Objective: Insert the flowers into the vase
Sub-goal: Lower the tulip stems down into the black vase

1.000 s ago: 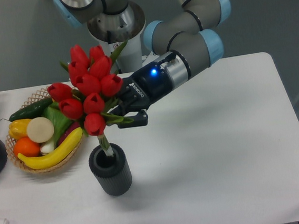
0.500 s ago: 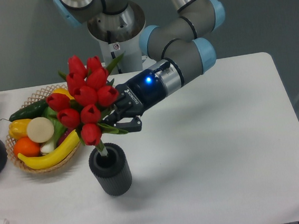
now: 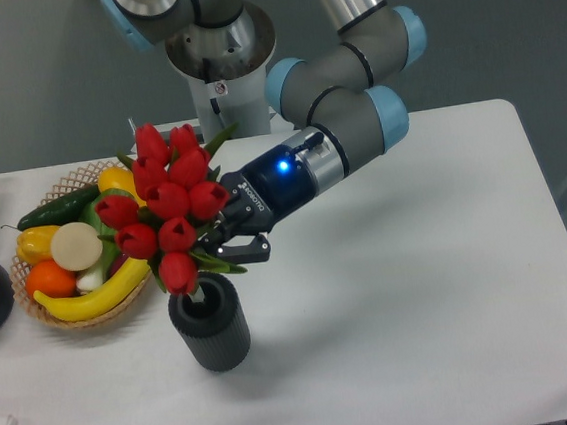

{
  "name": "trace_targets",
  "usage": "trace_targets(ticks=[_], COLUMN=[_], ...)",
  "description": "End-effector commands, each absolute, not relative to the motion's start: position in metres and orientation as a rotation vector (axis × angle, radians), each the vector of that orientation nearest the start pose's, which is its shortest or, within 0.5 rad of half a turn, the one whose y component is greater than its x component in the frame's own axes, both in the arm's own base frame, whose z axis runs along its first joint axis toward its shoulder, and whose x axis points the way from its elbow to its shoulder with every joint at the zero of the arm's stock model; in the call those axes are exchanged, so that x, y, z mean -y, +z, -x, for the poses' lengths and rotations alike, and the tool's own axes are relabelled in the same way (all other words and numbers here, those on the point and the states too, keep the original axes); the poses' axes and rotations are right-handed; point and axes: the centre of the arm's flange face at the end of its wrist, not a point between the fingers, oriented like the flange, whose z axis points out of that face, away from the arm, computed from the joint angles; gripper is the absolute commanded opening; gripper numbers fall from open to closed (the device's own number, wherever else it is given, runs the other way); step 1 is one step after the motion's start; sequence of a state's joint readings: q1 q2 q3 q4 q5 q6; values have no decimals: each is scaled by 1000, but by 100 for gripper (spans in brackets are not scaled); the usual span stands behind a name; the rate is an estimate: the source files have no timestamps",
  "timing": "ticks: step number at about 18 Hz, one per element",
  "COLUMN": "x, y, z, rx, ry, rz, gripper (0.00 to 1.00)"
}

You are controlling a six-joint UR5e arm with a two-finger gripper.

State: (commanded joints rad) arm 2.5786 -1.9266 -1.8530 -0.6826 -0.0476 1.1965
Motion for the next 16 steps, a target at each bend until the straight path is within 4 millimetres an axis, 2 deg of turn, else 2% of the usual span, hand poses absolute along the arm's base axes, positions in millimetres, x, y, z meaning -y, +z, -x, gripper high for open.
trace_targets(ticks=[8,16], x=[-500,-503], y=[324,295], z=[356,362], rx=[-314,-282], ry=[-559,-590], rz=[1603,1624], gripper=[26,26])
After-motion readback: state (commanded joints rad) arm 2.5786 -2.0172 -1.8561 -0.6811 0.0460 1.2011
